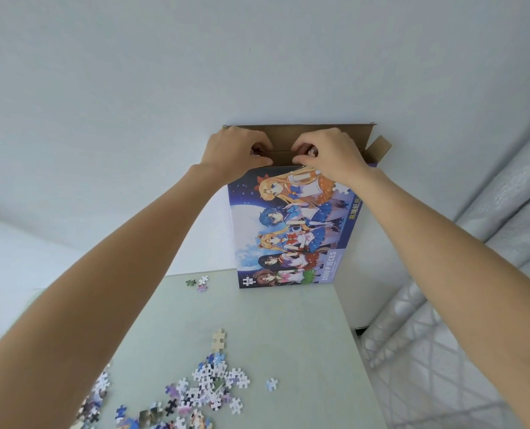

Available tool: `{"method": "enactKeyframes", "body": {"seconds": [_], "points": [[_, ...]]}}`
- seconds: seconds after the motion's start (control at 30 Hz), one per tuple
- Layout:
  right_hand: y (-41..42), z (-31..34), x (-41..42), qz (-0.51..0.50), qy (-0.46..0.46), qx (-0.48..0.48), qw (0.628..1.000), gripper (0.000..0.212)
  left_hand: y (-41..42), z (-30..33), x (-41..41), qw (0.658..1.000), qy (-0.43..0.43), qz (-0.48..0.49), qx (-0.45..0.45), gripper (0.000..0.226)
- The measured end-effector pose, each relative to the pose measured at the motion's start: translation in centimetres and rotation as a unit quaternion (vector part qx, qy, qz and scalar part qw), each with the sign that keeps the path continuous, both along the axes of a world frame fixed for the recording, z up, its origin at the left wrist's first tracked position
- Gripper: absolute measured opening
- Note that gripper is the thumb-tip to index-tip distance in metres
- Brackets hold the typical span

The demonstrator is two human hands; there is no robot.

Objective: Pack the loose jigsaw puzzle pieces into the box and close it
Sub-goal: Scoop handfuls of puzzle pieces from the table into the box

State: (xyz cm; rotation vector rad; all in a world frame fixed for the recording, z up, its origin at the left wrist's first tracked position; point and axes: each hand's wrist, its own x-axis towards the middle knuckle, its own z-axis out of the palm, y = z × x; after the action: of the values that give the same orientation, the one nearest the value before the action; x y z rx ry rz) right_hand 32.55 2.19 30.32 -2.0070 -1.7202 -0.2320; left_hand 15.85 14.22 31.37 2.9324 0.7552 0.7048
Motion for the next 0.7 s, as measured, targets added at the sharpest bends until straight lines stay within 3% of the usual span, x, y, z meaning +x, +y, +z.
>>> {"method": "enactKeyframes", "body": {"seconds": [0.13, 0.37, 0.53, 0.6, 0.7], "points": [[0.2, -0.3, -0.3, 0.003, 0.059, 0.023, 0.998, 0.017, 0.0, -0.2, 0.0, 0.998, -0.036, 0.001, -0.055, 0.02], [-1.1, -1.0, -1.5, 0.0, 0.041, 0.067, 0.997, 0.019, 0.0, -0.8, -1.1, 0.999, -0.031, -0.043, 0.013, 0.023], [-4.3, -2.3, -6.2, 0.066, -0.007, 0.162, 0.985, 0.022, -2.2, -2.9, -6.0, 0.972, -0.204, -0.078, 0.091, 0.021], [-5.4, -4.8, -8.6, 0.087, 0.003, 0.152, 0.984, 0.021, -3.4, -5.6, -9.1, 0.972, -0.22, -0.059, 0.061, 0.022], [-6.3, -10.5, -12.5, 0.091, 0.04, 0.089, 0.991, 0.016, -5.0, -11.1, -14.5, 0.978, -0.201, 0.006, -0.061, 0.024]]}}
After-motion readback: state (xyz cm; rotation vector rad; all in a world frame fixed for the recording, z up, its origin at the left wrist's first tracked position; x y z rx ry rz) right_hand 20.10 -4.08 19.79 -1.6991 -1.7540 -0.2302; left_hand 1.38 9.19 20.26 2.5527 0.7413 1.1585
